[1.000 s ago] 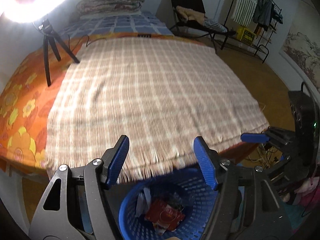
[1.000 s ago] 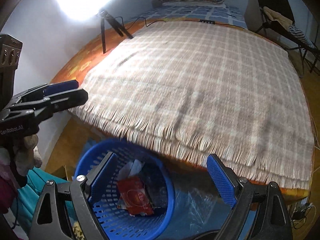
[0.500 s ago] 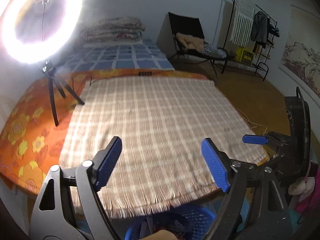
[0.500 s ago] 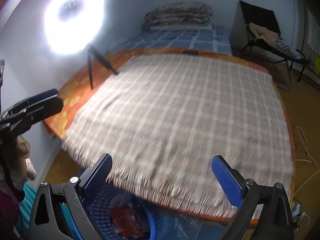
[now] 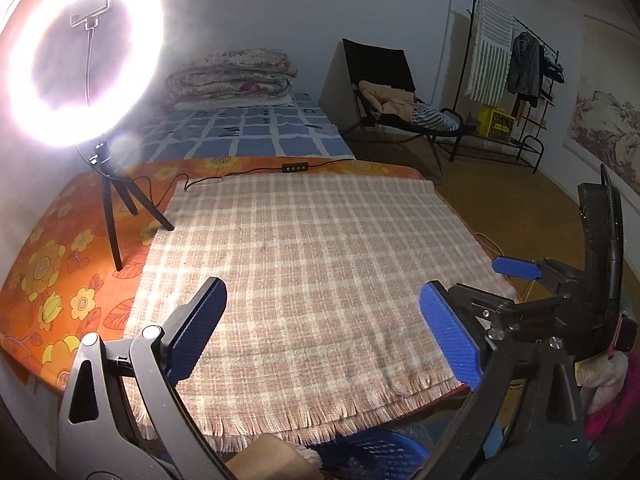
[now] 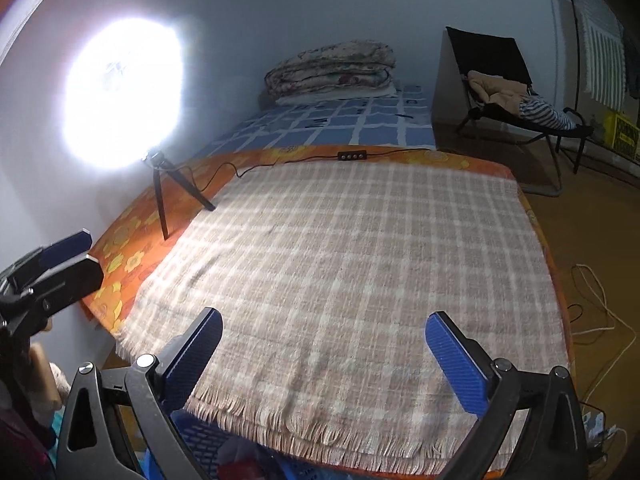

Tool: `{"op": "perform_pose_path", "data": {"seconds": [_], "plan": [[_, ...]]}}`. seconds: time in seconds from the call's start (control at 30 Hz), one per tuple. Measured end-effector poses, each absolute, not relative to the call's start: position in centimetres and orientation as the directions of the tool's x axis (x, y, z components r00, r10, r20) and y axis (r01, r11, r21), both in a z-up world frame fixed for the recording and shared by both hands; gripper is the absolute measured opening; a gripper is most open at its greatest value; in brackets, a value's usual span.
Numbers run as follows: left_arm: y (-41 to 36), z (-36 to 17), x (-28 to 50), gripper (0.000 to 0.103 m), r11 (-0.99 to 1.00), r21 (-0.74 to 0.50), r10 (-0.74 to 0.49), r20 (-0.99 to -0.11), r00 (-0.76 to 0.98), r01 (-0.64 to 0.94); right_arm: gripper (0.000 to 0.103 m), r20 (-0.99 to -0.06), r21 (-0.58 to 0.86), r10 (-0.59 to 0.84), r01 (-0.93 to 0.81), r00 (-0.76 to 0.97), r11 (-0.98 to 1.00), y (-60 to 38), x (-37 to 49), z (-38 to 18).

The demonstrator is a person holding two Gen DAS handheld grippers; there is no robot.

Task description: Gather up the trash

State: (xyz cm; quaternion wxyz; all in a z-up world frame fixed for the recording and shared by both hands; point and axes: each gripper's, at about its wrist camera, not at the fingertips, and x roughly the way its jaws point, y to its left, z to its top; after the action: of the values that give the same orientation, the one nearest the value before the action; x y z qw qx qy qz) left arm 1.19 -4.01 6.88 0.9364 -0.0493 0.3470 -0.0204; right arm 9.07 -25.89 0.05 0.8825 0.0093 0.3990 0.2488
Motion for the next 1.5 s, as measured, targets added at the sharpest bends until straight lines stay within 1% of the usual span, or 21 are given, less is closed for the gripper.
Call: {"op": "perform_pose_path", "data": {"seconds": [0.37, 1.5], "plan": [[-3.7, 6.1, 1.4, 0.101, 0.991, -0.13, -0.07, -0.675, 0.734, -0.024, 0.103, -0.696, 0.19, 0.423, -0.42, 0.579, 0.887, -25.8, 9.0, 0.1], [-3.4, 5.5, 1.5, 0.102, 0.986, -0.154, -0.065, -0.69, 0.721, -0.059, 0.103, -0.699, 0.171, 0.403, -0.409, 0.591, 0.896, -26.2, 8.8, 0.0]]}}
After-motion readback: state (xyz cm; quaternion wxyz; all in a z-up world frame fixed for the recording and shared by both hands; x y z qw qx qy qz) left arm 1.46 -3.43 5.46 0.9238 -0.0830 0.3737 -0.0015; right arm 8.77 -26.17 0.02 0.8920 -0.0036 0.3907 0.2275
